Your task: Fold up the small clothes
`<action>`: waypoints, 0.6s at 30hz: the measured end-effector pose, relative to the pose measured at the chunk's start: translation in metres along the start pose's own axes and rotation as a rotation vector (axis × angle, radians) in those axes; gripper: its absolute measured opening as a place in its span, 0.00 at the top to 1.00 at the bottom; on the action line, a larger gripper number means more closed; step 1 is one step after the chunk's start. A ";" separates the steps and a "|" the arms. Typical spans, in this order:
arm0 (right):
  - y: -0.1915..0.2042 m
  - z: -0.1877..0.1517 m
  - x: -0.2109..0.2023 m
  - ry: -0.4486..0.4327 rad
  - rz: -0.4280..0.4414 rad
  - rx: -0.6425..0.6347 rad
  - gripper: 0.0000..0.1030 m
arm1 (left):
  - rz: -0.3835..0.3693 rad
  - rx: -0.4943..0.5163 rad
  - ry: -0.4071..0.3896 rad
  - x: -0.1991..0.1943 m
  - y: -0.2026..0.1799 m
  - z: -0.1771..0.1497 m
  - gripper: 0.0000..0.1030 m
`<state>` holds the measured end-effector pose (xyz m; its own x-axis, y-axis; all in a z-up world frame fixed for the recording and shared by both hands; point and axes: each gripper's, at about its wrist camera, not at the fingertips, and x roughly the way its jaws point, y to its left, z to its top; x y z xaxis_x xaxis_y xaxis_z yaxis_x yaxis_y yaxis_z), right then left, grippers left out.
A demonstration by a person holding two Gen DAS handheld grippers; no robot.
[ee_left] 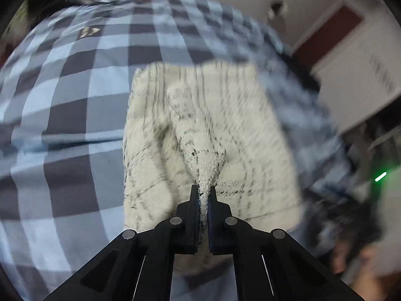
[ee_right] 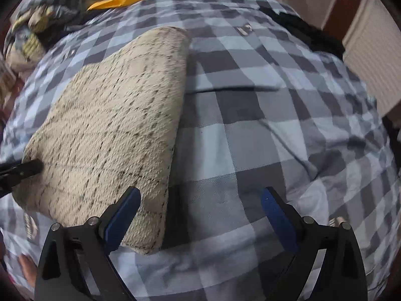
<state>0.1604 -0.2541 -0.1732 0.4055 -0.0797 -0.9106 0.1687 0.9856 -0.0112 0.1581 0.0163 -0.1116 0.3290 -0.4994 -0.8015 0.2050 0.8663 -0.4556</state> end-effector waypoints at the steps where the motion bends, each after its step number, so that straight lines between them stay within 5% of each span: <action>1: -0.002 0.000 0.000 0.000 0.014 0.016 0.08 | -0.030 -0.015 -0.019 -0.009 0.001 -0.001 0.96; 5: -0.009 0.000 -0.005 -0.009 0.055 0.052 0.08 | -0.013 0.003 -0.066 -0.030 -0.006 -0.010 0.96; 9: -0.014 -0.004 -0.013 -0.023 0.076 0.060 0.08 | -0.067 -0.139 -0.136 -0.063 0.019 -0.012 0.97; 12: -0.015 -0.008 -0.024 -0.052 0.102 0.059 0.08 | 0.009 -0.196 -0.135 -0.063 0.043 -0.014 0.97; 18: 0.007 -0.017 -0.020 -0.013 0.121 -0.058 0.08 | 0.220 -0.135 0.022 -0.007 0.042 -0.023 0.96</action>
<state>0.1383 -0.2435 -0.1619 0.4310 0.0390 -0.9015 0.0657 0.9951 0.0744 0.1435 0.0565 -0.1336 0.3313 -0.2999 -0.8946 0.0057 0.9487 -0.3160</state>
